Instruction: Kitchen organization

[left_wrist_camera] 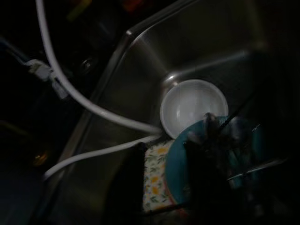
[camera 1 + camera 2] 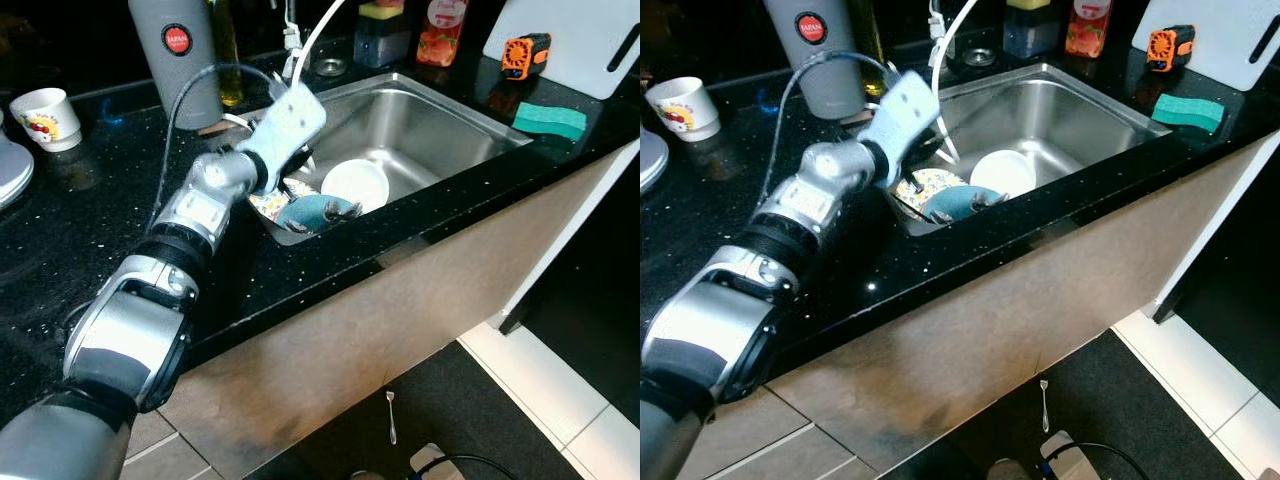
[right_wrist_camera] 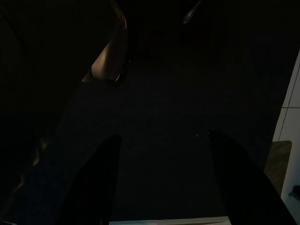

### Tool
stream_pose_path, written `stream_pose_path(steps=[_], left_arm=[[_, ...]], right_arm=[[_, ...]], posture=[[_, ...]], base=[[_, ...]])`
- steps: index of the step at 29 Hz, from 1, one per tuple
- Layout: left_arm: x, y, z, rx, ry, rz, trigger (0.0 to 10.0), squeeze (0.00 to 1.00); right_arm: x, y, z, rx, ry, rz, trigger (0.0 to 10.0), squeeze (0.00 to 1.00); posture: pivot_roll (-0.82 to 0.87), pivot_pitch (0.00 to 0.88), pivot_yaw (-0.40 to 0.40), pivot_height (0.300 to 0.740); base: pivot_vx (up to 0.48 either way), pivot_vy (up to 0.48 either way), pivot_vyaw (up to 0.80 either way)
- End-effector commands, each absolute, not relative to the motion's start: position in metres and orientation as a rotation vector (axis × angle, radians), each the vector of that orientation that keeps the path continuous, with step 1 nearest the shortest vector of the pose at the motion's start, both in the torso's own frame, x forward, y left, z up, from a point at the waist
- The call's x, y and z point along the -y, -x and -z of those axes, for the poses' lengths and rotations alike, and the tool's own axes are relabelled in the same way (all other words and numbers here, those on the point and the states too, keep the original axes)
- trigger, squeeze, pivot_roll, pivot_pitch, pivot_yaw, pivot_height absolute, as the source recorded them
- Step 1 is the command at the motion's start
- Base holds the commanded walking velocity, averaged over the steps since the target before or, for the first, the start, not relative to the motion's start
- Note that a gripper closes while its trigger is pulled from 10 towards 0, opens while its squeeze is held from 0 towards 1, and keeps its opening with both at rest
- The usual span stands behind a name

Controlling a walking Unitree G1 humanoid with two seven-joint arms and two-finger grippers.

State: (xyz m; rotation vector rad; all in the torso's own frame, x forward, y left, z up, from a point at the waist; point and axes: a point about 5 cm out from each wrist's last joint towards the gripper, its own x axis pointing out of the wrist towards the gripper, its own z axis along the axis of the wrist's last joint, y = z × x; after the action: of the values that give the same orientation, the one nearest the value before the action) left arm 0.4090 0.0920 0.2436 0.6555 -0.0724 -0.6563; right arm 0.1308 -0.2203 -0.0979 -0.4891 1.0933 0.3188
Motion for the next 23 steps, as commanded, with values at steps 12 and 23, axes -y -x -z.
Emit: stream_pose_path(steps=[12, 23], left_arm=[[-0.127, -0.403, -0.328, 0.442, -0.347, 0.42, 10.0, 0.0], [-0.141, -0.362, -0.256, 0.332, 0.002, 0.362, 10.0, 0.0]], right_arm=[[0.213, -0.133, 0.097, -1.072, 0.407, -0.357, 10.0, 0.0], [0.214, -0.142, 0.094, -1.068, 0.392, -0.386, 10.0, 0.0]], posture=[[-0.07, 0.028, 0.045, 0.74], [-0.01, 0.0, 0.009, 0.74]], base=[[0.0, 0.0, 0.0], [0.0, 0.0, 0.73]])
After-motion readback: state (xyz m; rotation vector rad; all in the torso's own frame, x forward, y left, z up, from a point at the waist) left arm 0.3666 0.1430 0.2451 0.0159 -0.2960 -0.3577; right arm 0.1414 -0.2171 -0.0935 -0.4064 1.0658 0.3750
